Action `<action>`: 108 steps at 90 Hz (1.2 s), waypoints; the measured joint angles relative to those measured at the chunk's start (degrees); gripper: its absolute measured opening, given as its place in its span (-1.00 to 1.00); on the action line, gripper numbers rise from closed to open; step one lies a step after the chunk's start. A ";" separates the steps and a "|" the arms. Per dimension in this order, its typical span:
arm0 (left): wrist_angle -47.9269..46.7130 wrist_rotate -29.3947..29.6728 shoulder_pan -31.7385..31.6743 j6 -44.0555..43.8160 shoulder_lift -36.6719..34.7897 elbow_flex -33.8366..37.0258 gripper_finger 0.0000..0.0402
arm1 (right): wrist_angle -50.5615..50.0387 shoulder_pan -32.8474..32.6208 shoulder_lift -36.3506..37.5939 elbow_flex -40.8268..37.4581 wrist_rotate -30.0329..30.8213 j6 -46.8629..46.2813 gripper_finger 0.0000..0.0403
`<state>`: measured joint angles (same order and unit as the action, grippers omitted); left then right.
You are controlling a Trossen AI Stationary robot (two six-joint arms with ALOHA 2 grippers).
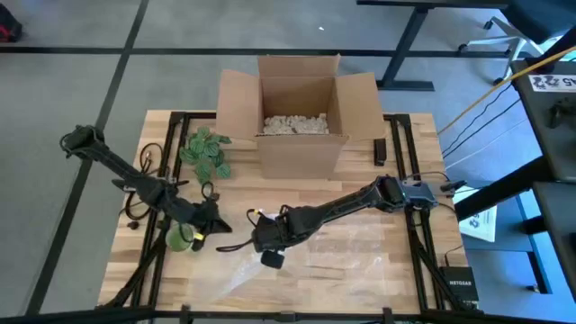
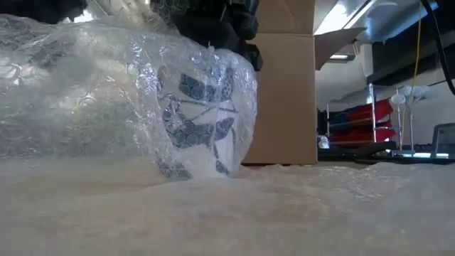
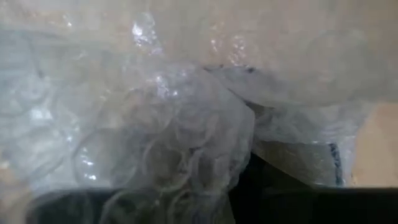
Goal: Wrap mug
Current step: Wrap the blue mug in bubble wrap
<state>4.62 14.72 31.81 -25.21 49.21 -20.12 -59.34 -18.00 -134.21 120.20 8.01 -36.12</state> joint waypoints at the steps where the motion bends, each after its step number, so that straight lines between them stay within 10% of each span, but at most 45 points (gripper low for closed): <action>1: 0.45 0.00 0.00 0.16 0.00 0.00 -1.00 | 0.04 0.00 0.00 0.00 0.00 0.00 -0.83; 108: 7.80 -0.46 -1.04 1.92 0.00 0.00 -1.00 | 0.36 0.13 4.33 -0.07 -4.59 3.28 -0.83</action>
<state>12.43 14.26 30.77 -23.29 49.21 -20.12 -58.98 -17.87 -129.88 120.14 3.42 -32.84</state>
